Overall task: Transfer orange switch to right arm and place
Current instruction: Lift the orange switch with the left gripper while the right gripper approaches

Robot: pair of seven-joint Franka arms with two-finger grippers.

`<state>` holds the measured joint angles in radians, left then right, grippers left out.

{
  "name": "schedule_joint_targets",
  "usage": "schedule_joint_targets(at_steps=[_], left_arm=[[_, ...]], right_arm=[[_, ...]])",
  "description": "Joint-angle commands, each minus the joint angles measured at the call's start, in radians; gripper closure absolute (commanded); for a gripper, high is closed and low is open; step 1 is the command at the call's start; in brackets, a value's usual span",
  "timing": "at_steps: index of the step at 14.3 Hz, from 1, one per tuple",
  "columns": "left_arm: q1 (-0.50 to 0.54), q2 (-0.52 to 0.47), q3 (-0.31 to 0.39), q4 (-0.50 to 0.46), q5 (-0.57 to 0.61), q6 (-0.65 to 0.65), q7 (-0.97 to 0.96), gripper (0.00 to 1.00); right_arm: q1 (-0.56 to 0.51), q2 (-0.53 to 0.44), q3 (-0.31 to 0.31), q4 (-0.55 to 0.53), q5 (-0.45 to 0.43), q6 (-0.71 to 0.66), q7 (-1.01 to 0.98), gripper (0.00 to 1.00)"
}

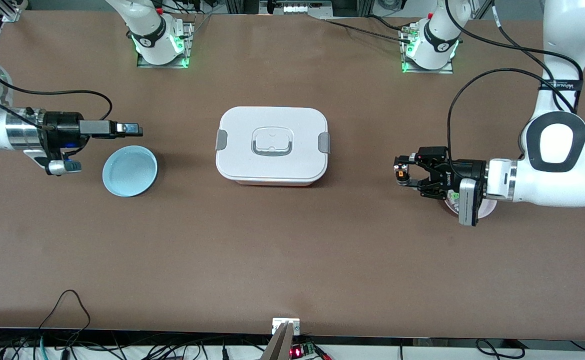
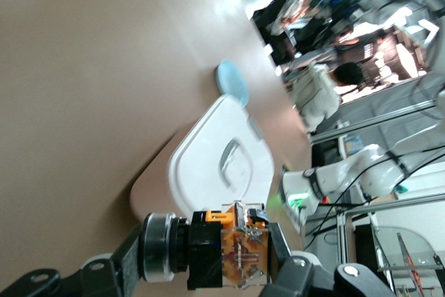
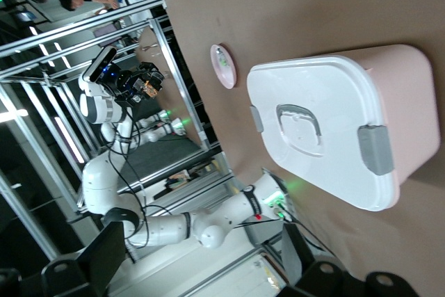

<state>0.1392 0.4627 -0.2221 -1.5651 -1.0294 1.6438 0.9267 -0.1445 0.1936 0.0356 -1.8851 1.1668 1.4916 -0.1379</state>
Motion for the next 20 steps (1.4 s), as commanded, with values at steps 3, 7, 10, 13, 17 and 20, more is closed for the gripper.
schedule_joint_targets(at_steps=[3, 7, 10, 13, 17, 20], left_arm=[[-0.007, 0.011, -0.205, 0.022, -0.169, 0.161, 0.107, 1.00], [-0.094, 0.047, -0.310, 0.024, -0.283, 0.456, 0.391, 1.00], [-0.176, 0.047, -0.313, 0.023, -0.371, 0.585, 0.466, 1.00], [-0.269, 0.057, -0.313, 0.030, -0.440, 0.698, 0.486, 1.00], [-0.378, 0.056, -0.312, 0.028, -0.481, 0.807, 0.495, 1.00], [-0.441, 0.060, -0.312, 0.030, -0.503, 0.873, 0.501, 1.00]], right_arm=[[0.003, 0.000, 0.041, -0.026, 0.112, 0.005, 0.026, 0.00], [0.058, 0.003, 0.075, -0.025, 0.162, 0.061, 0.031, 0.00], [0.101, 0.003, 0.075, -0.025, 0.166, 0.079, 0.087, 0.00], [0.114, 0.021, 0.075, -0.025, 0.188, 0.081, 0.104, 0.00], [0.152, 0.055, 0.075, -0.022, 0.281, 0.102, 0.083, 0.00], [0.161, 0.078, 0.075, -0.019, 0.315, 0.105, 0.081, 0.00]])
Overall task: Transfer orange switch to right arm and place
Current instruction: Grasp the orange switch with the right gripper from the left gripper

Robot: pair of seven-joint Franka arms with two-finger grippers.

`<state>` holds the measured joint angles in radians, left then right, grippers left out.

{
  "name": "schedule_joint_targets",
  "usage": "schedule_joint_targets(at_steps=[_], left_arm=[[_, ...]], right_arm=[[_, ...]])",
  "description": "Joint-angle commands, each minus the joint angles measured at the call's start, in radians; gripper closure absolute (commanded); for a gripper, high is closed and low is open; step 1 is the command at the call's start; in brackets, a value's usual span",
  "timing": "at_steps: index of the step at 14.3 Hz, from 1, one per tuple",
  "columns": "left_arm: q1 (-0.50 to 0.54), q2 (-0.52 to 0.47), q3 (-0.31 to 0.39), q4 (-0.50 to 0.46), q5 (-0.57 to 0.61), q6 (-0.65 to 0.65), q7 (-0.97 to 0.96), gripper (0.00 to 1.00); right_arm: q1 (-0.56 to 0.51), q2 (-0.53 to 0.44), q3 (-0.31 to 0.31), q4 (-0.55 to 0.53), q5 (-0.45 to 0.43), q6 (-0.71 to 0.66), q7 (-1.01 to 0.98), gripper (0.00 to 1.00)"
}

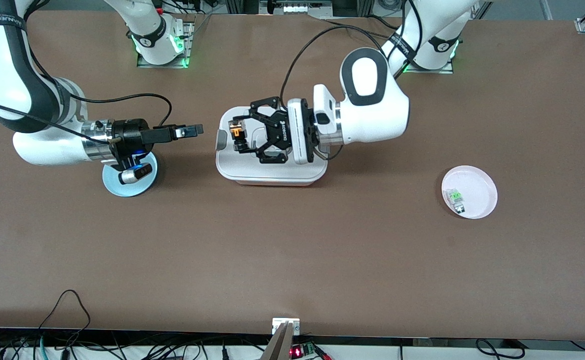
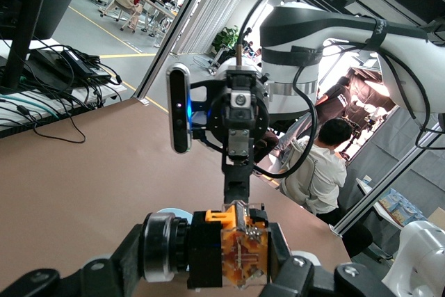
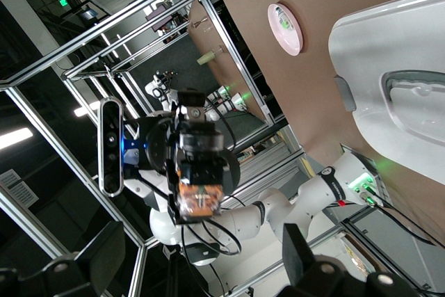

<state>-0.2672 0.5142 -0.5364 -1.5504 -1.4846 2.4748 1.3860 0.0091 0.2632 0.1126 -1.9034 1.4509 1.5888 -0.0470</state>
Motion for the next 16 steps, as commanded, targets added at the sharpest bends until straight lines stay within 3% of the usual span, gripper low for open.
schedule_joint_targets(at_steps=[1, 16], left_arm=[[-0.058, 0.010, 0.003, 0.016, -0.059, 0.085, 0.042, 1.00], [-0.087, 0.041, 0.004, 0.064, -0.062, 0.130, 0.039, 1.00]], right_arm=[[0.011, 0.010, -0.002, 0.000, 0.031, 0.008, -0.008, 0.00], [0.075, 0.039, -0.002, -0.005, 0.060, -0.003, 0.036, 0.00]])
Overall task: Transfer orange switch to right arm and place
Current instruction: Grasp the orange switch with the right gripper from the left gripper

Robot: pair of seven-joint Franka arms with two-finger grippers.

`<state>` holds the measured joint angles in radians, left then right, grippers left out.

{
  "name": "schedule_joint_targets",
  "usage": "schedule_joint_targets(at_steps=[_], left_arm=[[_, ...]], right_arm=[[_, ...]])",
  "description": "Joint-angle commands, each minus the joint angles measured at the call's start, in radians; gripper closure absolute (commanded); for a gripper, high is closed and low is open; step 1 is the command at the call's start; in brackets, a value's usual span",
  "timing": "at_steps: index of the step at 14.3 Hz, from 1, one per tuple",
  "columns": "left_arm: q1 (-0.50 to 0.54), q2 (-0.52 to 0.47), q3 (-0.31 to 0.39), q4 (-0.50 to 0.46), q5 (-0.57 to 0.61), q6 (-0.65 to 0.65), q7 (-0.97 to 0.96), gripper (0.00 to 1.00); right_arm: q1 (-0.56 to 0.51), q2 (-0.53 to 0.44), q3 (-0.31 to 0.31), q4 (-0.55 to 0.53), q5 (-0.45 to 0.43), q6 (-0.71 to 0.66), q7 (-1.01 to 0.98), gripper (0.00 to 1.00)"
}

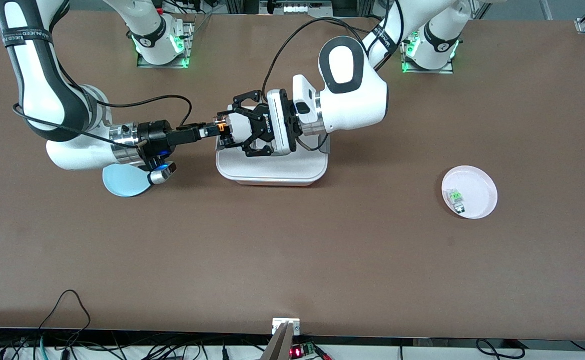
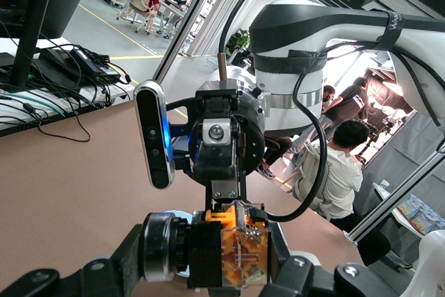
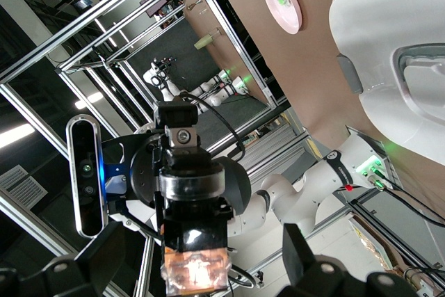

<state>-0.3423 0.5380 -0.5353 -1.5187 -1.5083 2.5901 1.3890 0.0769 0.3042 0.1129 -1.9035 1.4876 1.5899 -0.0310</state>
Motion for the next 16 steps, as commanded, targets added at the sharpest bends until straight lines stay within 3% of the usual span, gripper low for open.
schedule_joint_targets(at_steps=[1, 6, 10, 15, 16], left_arm=[[-0.014, 0.017, 0.003, 0.032, -0.036, 0.015, 0.036, 1.00], [-0.014, 0.025, 0.003, 0.034, -0.038, 0.015, 0.036, 1.00], [-0.014, 0.023, 0.003, 0.034, -0.039, 0.015, 0.036, 1.00], [-0.012, 0.022, 0.003, 0.034, -0.040, 0.015, 0.030, 1.00], [-0.012, 0.022, 0.002, 0.034, -0.040, 0.015, 0.030, 1.00]], right_arm=[[0.007, -0.002, -0.003, -0.005, 0.023, -0.004, 0.020, 0.00], [0.026, -0.002, -0.003, -0.005, 0.023, 0.002, 0.014, 0.11], [0.026, 0.007, -0.003, -0.002, 0.022, -0.005, 0.020, 0.30], [0.026, 0.013, -0.004, 0.001, 0.025, -0.007, 0.023, 0.32], [0.024, 0.018, -0.006, 0.001, 0.025, -0.008, 0.023, 0.40]])
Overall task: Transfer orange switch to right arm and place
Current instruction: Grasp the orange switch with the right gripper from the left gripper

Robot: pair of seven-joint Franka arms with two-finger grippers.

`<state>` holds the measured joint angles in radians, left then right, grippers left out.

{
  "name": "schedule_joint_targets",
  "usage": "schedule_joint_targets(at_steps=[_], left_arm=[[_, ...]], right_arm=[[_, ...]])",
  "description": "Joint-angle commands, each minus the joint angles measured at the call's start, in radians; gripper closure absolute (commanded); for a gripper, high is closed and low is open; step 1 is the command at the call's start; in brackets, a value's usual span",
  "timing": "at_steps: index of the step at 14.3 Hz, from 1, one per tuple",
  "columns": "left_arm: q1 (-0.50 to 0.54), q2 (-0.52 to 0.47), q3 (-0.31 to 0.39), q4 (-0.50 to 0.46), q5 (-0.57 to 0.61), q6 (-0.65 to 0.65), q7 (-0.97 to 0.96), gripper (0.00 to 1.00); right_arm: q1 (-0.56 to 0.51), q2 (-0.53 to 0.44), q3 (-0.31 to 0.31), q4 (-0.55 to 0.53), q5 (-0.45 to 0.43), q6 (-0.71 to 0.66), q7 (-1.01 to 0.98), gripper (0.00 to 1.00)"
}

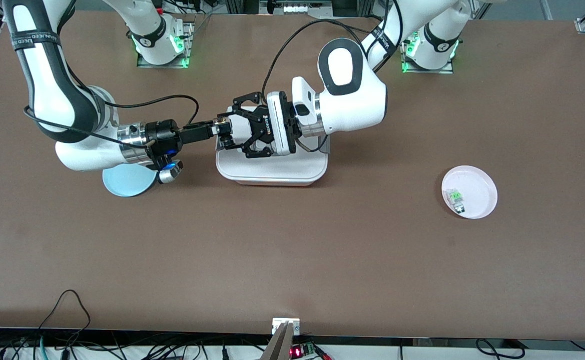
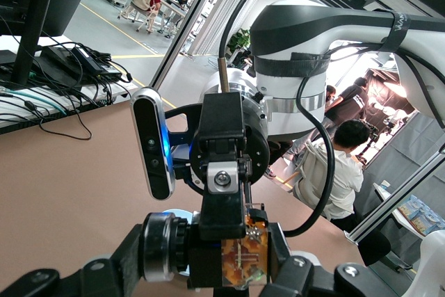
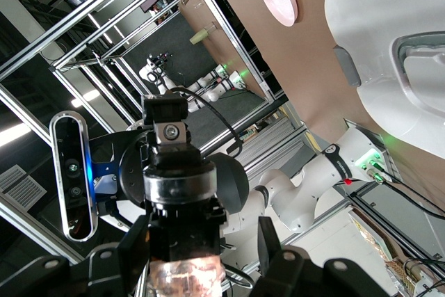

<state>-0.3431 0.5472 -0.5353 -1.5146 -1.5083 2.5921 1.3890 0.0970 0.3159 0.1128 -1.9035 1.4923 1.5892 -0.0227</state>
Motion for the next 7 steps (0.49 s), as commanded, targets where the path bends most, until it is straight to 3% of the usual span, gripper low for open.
schedule_joint_targets(at_steps=[1, 2, 3, 7], left_arm=[[-0.011, 0.013, 0.001, 0.030, -0.039, 0.013, 0.028, 1.00], [-0.011, 0.013, 0.001, 0.031, -0.039, 0.013, 0.028, 1.00], [-0.011, 0.013, 0.001, 0.030, -0.039, 0.013, 0.028, 1.00], [-0.011, 0.011, 0.001, 0.031, -0.039, 0.013, 0.028, 1.00]], right_arm=[[0.004, 0.006, -0.007, 0.003, 0.023, -0.008, 0.017, 0.54], [0.004, 0.006, -0.009, 0.004, 0.029, -0.008, 0.017, 0.66], [0.004, 0.008, -0.009, 0.009, 0.049, -0.008, 0.015, 0.72], [0.004, 0.008, -0.009, 0.011, 0.055, -0.006, 0.015, 0.76]])
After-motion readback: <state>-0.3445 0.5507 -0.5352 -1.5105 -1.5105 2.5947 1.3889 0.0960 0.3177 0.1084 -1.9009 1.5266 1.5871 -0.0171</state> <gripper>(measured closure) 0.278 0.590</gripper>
